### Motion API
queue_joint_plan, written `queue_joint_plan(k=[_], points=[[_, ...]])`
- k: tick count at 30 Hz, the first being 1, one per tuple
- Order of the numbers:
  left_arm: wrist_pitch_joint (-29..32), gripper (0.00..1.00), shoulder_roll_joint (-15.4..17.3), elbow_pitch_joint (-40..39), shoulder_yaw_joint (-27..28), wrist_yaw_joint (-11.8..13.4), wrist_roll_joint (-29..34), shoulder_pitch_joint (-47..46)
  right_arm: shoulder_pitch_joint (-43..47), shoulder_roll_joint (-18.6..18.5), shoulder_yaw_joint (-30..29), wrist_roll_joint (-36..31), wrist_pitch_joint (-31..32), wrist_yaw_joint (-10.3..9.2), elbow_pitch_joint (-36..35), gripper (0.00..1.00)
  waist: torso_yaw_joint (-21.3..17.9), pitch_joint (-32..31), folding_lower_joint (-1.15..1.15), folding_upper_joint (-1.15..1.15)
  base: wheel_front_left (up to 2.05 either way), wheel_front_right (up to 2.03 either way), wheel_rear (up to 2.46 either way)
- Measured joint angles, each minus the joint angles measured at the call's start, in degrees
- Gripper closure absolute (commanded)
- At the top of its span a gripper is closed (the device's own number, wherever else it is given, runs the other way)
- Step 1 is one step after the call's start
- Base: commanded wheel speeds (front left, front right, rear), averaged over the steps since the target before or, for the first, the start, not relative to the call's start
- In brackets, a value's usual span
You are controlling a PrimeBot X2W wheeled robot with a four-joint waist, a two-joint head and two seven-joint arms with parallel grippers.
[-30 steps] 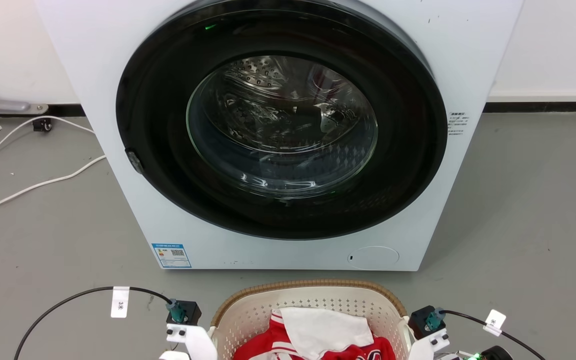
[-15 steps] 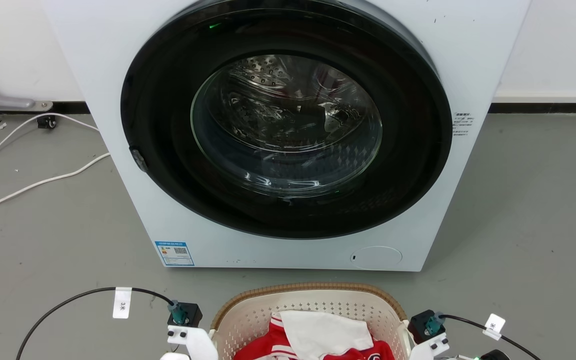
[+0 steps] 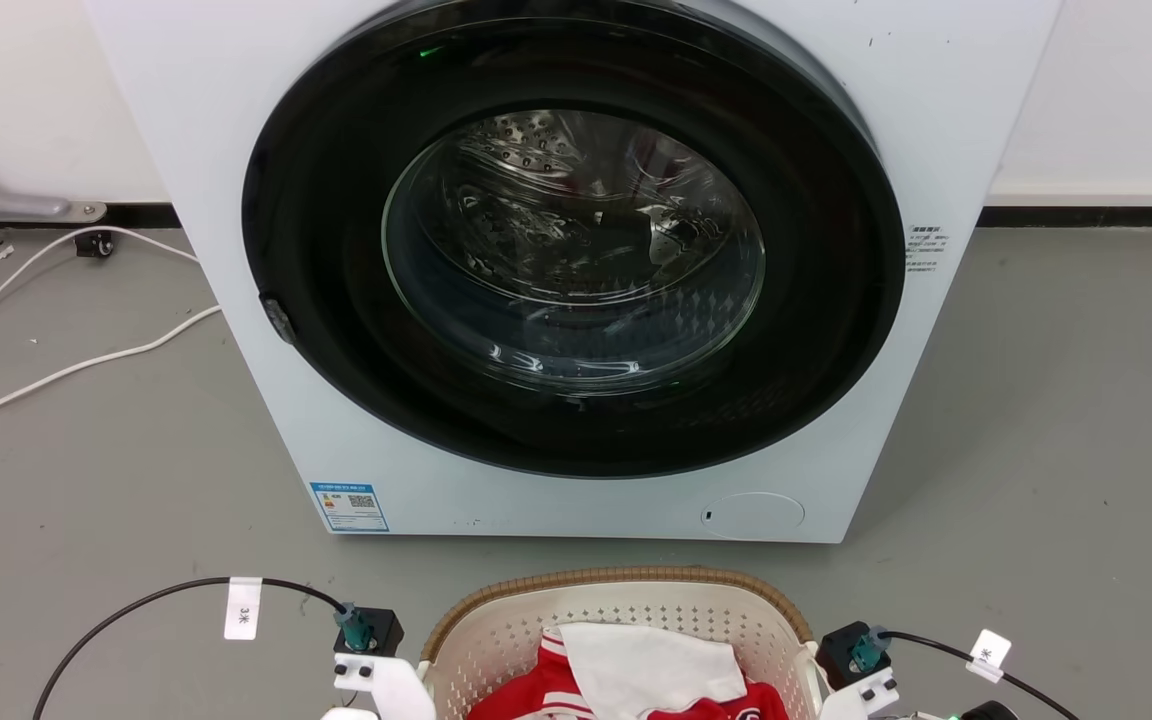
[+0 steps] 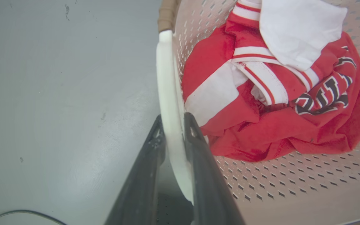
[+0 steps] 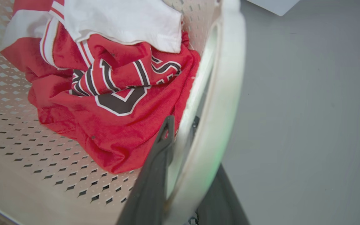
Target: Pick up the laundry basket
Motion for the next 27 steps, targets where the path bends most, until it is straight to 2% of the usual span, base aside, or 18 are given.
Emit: queue_joint_plan(k=[27], points=[[-0.6, 1.00, 0.3, 0.4, -3.8, 0.0, -3.8, -0.8, -0.3, 0.1, 2.0, 1.7, -0.7, 0.00, 0.4, 1.00, 0.1, 0.5, 0.00, 0.00, 0.00, 0.00, 0.00]])
